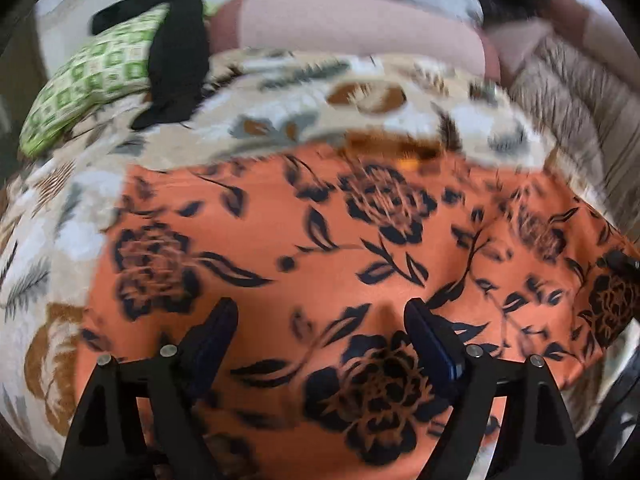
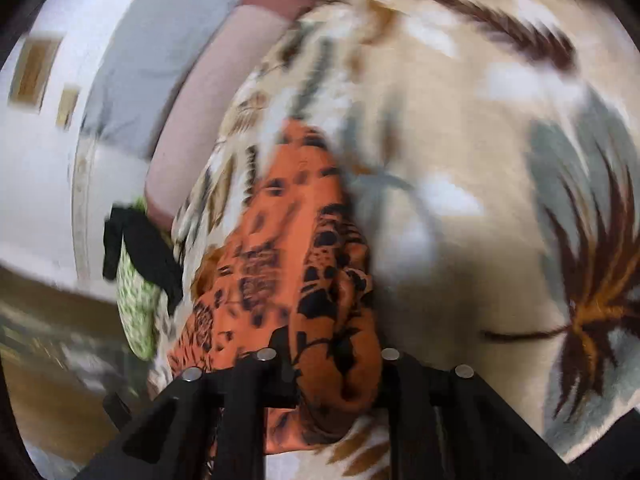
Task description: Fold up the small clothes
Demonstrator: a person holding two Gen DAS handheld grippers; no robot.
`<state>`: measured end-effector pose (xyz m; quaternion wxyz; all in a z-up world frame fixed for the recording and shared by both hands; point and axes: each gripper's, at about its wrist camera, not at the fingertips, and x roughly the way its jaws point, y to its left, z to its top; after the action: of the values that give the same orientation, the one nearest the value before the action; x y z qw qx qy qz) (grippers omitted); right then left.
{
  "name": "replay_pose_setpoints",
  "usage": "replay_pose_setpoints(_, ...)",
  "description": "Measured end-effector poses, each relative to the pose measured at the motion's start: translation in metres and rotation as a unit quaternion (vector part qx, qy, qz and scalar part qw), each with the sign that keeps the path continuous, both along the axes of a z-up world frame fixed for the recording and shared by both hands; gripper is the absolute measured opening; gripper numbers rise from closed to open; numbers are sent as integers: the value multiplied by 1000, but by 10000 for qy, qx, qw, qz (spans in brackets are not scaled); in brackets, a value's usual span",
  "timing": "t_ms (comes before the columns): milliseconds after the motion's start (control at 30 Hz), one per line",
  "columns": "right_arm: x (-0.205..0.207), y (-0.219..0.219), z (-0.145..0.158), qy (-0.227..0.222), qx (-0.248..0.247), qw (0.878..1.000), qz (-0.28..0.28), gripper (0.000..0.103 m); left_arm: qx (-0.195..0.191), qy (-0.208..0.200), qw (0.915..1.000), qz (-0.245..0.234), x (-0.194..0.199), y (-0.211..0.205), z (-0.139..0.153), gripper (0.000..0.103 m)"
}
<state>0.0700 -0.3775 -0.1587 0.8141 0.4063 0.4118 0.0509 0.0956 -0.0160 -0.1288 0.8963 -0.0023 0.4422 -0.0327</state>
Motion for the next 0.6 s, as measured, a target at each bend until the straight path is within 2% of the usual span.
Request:
replay_pose_setpoints(33, 4, 18, 27, -238, -334, 9990, 200, 17, -110, -171, 9997, 122, -8, 11, 8, 86)
replay_pose_setpoints(133, 11, 79, 92, -899, -870, 9890, 789, 17, -471, -685, 9947, 603, -35, 63, 33, 86)
replay_pose_setpoints(200, 10, 134, 126, -1302, -1164, 9763, 1274, 17, -665, -979, 9864, 1143, -58, 111, 45, 86)
replay_pose_setpoints(300, 2, 218, 145, -1631, -1374, 9555, 2037, 17, -791, -1092, 9768, 1661, -80, 162, 46, 86)
replay_pose_setpoints(367, 1, 268, 129, -1509, -1514, 9440, 2511, 21, -912, -1046, 9726, 1863, -93, 186, 39, 86)
replay_pose_setpoints(433, 4, 314, 96, -1363, -1348, 9294, 3155, 27, -984, -982, 9707, 1961, -98, 196, 31, 86)
replay_pose_setpoints(467, 9, 337, 72, -1217, -1391, 9149, 3588, 36, -1059, -863, 9701, 2004, -100, 199, 25, 86)
replay_pose_setpoints(500, 15, 355, 48, -861, -1491, 9029, 3938, 48, -1187, -754, 9695, 2008, -102, 201, 20, 86)
replay_pose_setpoints(533, 22, 362, 19, -269, -1512, 9024, 4025, 50, -1407, -701, 9681, 1949, -103, 201, 18, 86)
replay_pose_setpoints(600, 18, 349, 15, -370, -1161, 9144, 3860, 53, -1647, -732, 9669, 1807, -106, 198, 18, 86)
